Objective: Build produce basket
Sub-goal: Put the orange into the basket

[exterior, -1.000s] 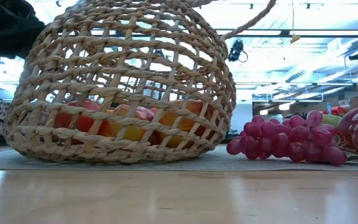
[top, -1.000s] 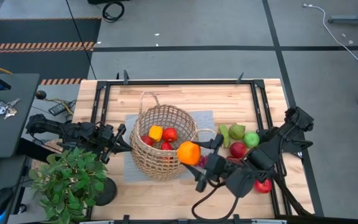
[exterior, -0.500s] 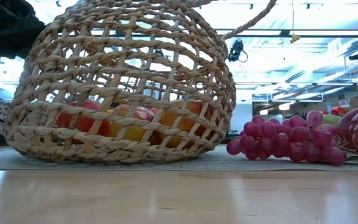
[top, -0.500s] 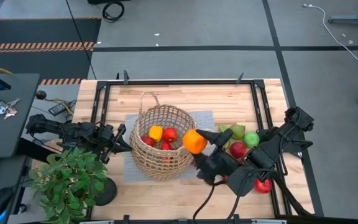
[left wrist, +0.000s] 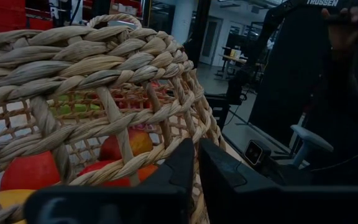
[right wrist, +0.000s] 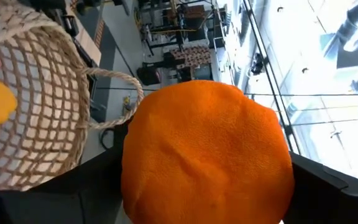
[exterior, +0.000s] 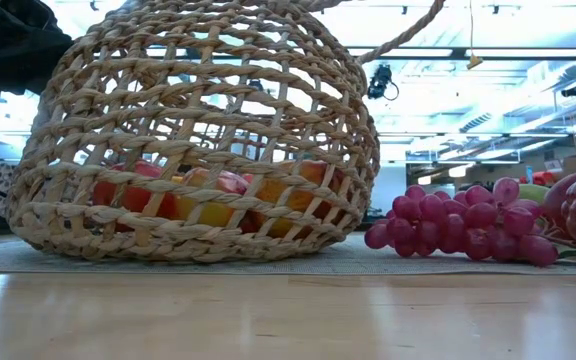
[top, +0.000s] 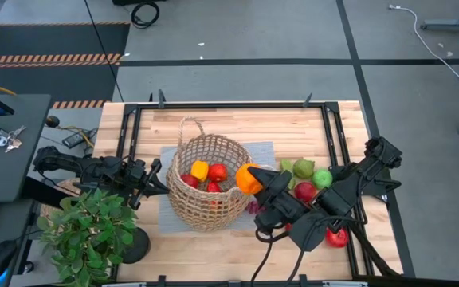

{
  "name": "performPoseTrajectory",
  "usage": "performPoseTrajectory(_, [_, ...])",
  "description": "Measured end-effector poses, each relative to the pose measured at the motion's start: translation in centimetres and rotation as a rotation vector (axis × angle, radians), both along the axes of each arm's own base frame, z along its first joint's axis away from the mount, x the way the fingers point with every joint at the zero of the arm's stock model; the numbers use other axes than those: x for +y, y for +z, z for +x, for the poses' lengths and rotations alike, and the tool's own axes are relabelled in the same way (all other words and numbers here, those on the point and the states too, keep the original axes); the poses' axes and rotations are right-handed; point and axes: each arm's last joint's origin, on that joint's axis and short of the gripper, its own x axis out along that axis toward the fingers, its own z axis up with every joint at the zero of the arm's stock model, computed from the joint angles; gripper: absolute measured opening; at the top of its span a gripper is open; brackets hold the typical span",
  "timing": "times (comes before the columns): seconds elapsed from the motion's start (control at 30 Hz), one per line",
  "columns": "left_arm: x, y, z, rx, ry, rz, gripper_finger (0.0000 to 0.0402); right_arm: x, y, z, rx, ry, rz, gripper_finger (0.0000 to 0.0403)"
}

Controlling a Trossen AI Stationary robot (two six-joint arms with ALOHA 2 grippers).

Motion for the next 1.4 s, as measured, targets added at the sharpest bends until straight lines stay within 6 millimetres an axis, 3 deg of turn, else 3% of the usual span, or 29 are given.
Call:
performPoseTrajectory(0.1, [0.0, 0.0, 0.0, 0.000, 0.000, 0.000, 0.0036, 0.0, 0.0, 0.0, -0.051, -0.006, 0.056, 0.0342])
performPoseTrajectory(0.27, [0.0, 0.0, 0.0, 0.000, 0.000, 0.000, 0.0032, -0.8, 0.3, 0.6, -0.350, -0.082, 0.347, 0.0343])
performPoseTrajectory(0.43, [0.0, 0.0, 0.0, 0.000, 0.000, 0.000, 0.0028, -2.4, 0.3, 1.8, -0.447, -0.060, 0.522, 0.0343])
performPoseTrajectory(0.57, [0.0, 0.0, 0.0, 0.000, 0.000, 0.000, 0.0034, -4.5, -0.2, 3.2, -0.462, -0.021, 0.688, 0.0343])
performPoseTrajectory(1.0, [0.0, 0.0, 0.0, 0.000, 0.000, 0.000, 0.0029, -14.8, -2.3, 7.1, -0.436, -0.096, 1.443, 0.0343])
performPoseTrajectory(1.17, [0.0, 0.0, 0.0, 0.000, 0.000, 0.000, 0.0036, -17.4, -2.9, 7.7, -0.430, -0.142, 1.555, 0.0343])
performPoseTrajectory(1.4, [0.0, 0.0, 0.0, 0.000, 0.000, -0.001, 0.0029, -18.9, -5.2, 9.6, -0.381, -0.185, 1.584, 0.0343])
